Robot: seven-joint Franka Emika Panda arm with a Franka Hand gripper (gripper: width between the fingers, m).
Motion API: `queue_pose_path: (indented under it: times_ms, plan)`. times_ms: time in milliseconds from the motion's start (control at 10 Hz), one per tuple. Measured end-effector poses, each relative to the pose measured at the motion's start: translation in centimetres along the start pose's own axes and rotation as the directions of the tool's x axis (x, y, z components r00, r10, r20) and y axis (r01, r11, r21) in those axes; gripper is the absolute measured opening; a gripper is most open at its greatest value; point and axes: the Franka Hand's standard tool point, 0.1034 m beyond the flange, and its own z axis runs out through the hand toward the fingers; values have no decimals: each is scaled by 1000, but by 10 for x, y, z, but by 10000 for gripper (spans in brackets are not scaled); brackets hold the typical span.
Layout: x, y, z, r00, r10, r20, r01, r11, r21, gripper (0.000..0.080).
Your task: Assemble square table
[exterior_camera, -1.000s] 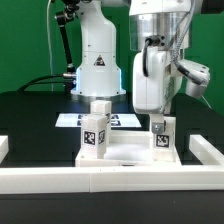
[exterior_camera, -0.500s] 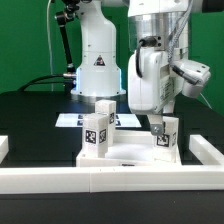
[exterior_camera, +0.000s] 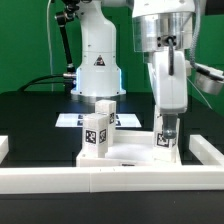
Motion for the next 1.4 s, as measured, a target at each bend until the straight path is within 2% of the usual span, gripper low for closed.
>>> queue_pose_path:
  times_ms: [300,500,600,1000,1300,1400]
  plan:
    - [1,0,0,974,-226,1,226,974,-5,649]
    - [2,-1,-1,902,-431,1,431,902,-4,649]
    - [0,1,0,882,-472,2,472,881,-13,649]
    - [-4,2,1,718,-696,0,696,718,-25,649]
    - [-4,2,2,557,-831,5,831,556,-25,649]
    - [-3,2,2,526,-850,6,850,526,-24,537]
